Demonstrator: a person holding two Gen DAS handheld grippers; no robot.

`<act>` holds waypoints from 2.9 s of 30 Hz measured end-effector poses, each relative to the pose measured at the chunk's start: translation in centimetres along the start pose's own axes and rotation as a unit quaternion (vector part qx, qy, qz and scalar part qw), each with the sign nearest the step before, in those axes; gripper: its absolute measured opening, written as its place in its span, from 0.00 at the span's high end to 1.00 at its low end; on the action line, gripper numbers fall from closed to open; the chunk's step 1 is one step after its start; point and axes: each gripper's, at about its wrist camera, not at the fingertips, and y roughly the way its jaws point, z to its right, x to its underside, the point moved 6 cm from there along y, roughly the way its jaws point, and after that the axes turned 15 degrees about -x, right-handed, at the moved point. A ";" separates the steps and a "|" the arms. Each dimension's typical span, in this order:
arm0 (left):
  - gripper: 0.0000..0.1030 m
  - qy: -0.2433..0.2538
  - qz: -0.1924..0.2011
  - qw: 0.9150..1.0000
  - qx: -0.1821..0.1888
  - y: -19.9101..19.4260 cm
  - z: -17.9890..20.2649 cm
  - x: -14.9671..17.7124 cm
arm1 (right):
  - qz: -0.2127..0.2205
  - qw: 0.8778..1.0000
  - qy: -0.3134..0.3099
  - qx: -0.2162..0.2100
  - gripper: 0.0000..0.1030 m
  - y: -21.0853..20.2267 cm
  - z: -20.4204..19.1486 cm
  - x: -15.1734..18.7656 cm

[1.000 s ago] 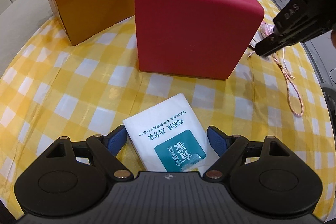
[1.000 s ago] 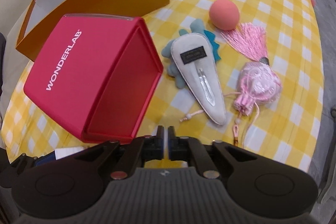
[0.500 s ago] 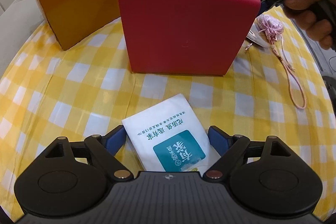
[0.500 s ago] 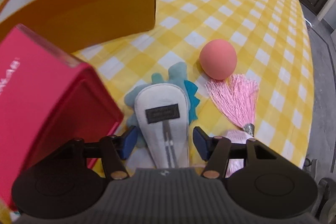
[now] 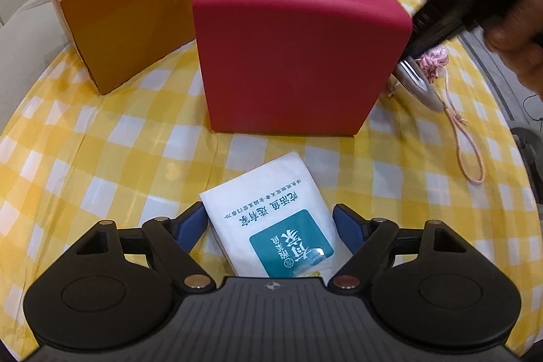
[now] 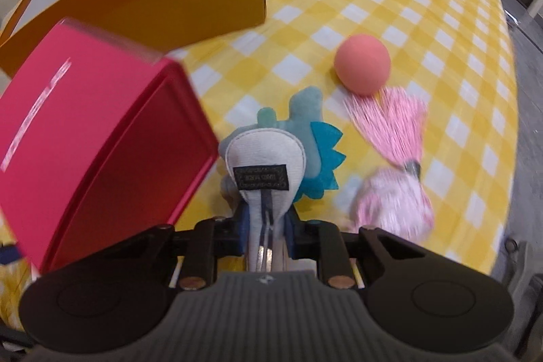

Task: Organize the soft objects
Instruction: 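Carry the white packet and plush toy over the orange box with both tools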

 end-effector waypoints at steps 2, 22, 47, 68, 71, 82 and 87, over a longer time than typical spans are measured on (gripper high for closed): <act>0.10 -0.014 -0.011 1.000 0.017 -0.5 -0.3 -0.1 | -0.005 1.000 -0.001 0.004 0.82 -0.9 -0.6 1.1; 0.10 0.008 0.045 0.999 0.013 -7.3 -8.3 -1.9 | -0.067 0.995 -0.075 -0.020 0.83 -5.7 -13.8 8.2; 0.10 -0.033 0.096 0.995 0.007 -10.7 -17.1 -6.0 | -0.082 0.989 -0.115 -0.034 0.97 -6.2 -22.8 4.8; 0.10 0.043 0.122 0.992 0.000 -8.0 -20.1 -17.7 | 0.007 0.989 -0.144 -0.020 0.97 -8.1 -24.7 -12.6; 0.10 0.062 0.124 0.990 0.000 -6.6 -20.0 -19.2 | 0.017 0.991 -0.133 -0.018 0.97 -7.9 -23.7 -14.4; 0.10 0.074 0.094 0.993 0.011 -1.0 -18.4 -23.5 | 0.026 0.994 -0.101 -0.012 0.97 -4.8 -20.2 -19.2; 0.10 0.082 0.067 0.994 0.003 2.3 -17.6 -24.3 | 0.021 0.996 -0.083 -0.012 0.97 -2.1 -17.9 -21.0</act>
